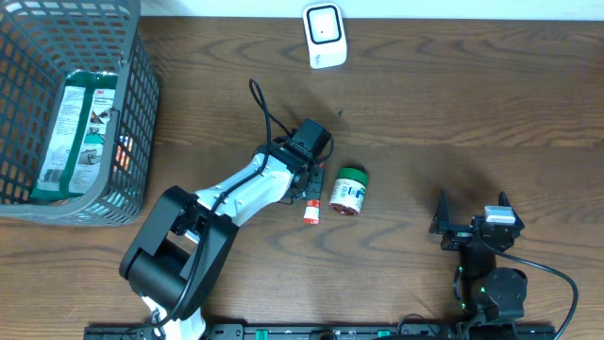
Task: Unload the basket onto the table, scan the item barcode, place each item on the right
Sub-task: 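Lower the red tube onto the table and release it, then move the left gripper back into the grey basket toward the packets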
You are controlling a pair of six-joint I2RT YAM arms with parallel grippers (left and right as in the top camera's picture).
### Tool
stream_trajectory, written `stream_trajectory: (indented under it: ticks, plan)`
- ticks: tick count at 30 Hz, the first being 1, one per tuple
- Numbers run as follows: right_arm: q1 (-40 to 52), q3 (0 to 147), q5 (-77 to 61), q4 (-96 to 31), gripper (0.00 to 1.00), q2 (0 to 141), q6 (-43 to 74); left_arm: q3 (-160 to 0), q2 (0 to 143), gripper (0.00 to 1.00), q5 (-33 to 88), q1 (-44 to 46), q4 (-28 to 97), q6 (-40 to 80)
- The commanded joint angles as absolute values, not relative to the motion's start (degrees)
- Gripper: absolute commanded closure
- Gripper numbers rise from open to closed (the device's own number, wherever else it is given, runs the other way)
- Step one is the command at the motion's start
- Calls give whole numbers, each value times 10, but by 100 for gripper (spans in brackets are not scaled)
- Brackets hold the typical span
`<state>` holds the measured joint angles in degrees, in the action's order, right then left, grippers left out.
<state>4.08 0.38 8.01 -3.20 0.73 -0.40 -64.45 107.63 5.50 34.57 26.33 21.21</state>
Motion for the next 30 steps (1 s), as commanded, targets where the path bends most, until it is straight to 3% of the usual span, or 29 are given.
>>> stream_trajectory:
  ticks: [1, 8, 13, 16, 22, 30]
  plan:
    - [34, 3, 87, -33, 1, 7, 4, -641, 1079, 83, 55, 345, 261, 215]
    - [34, 3, 87, -33, 1, 7, 4, -690, 1046, 83, 53, 316, 292, 196]
    - [34, 3, 87, -33, 1, 7, 4, -810, 976, 69, 53, 268, 393, 161]
    - [34, 3, 87, -33, 1, 7, 4, -892, 940, 55, 48, 222, 453, 148]
    - [34, 3, 87, -33, 1, 7, 4, -979, 868, 32, 23, 75, 509, 146]
    - [34, 3, 87, -33, 1, 7, 4, -971, 852, 21, 23, -185, 561, 153]
